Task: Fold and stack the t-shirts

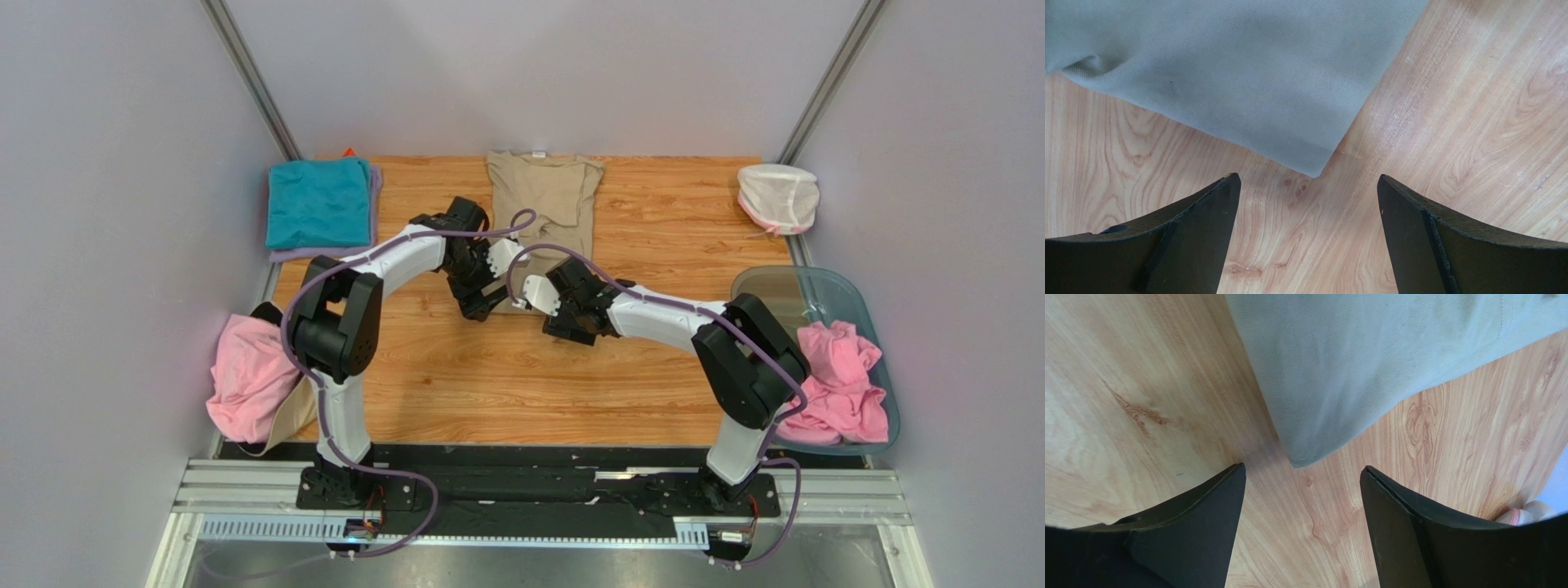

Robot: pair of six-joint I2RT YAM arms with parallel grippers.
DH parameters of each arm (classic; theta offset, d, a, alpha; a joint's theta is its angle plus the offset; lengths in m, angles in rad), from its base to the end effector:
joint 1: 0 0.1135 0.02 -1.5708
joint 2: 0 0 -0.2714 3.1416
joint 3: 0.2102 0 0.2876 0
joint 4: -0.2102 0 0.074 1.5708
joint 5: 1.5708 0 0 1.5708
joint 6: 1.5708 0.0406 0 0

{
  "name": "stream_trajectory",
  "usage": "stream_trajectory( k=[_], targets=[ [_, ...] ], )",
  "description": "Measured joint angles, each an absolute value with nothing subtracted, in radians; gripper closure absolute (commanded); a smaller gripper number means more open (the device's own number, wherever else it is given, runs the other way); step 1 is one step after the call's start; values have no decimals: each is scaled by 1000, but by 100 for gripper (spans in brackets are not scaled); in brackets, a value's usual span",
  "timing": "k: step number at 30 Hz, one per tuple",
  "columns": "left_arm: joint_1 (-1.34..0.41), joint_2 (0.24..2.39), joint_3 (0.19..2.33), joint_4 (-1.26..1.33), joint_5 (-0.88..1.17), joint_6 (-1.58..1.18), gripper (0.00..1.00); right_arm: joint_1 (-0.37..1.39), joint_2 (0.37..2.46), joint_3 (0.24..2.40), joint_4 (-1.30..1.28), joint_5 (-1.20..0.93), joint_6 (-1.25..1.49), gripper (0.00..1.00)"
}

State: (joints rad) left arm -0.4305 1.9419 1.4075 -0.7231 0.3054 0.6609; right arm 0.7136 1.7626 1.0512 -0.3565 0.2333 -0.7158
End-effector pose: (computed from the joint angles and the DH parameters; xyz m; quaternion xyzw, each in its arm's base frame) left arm 0.3818 -0.1888 0.1676 0.5270 0.8222 -0.1315 0.1704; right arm 0.2924 0.2408 0.1423 -0.6086 0.7455 -0.1130 0.2470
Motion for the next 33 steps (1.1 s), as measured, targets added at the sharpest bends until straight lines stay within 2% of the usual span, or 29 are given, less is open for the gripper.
stream_trajectory(
  k=[14,20,24,27,28,32,33],
  targets=[
    [-437,2017,1486,-746,314,658,8,676,1810,1103,-330,225,-741,28],
    [-449,2035,1486,-752,314,655,16,675,1831,1116,-316,220,-757,29],
    [-451,2051,1505,-756,311,653,29,675,1844,1128,-313,218,-765,33],
    [-451,2065,1524,-759,304,652,42,674,1861,1143,-307,218,-773,46],
    [-451,2068,1528,-760,301,651,46,673,1866,1146,-305,216,-773,55],
    [-452,2074,1534,-757,298,651,64,673,1898,1161,-286,213,-786,72],
    [-453,2074,1534,-757,299,651,68,673,1902,1162,-282,213,-790,80]
  ],
)
